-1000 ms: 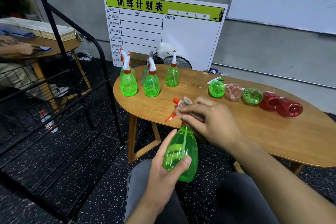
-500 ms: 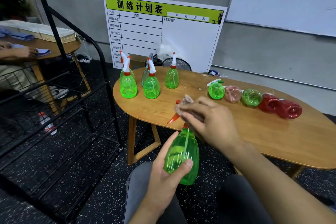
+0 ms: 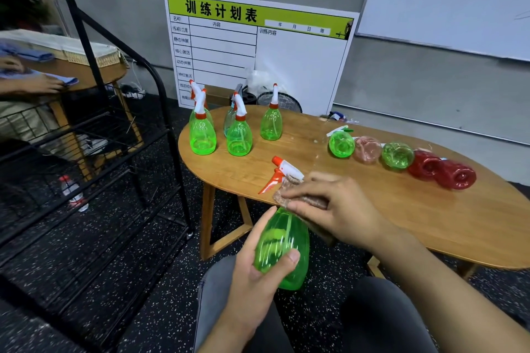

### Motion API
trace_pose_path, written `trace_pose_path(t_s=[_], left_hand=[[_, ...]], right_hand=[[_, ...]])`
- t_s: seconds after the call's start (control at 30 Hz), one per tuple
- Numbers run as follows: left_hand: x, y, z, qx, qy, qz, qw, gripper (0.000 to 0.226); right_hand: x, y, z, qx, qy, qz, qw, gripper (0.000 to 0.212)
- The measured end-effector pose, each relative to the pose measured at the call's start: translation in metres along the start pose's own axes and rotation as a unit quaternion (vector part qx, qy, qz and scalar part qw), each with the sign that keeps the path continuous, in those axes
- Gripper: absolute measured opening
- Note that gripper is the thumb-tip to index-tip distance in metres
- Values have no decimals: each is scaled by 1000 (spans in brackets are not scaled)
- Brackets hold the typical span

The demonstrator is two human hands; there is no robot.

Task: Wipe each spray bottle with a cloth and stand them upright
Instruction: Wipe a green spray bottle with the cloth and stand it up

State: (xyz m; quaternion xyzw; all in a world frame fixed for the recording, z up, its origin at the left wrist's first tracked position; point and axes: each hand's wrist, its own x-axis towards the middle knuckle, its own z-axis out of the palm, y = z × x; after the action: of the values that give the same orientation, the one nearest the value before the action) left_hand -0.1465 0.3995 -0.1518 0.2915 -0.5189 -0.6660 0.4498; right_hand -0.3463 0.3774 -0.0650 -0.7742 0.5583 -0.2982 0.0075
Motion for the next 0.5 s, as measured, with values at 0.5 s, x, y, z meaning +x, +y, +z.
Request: trace_pose_path(t_s=[0.5], left_hand=[[1, -1, 1, -4, -5, -4, 1000, 74]], right_hand=[[43, 2, 0, 112, 68, 132, 983, 29]])
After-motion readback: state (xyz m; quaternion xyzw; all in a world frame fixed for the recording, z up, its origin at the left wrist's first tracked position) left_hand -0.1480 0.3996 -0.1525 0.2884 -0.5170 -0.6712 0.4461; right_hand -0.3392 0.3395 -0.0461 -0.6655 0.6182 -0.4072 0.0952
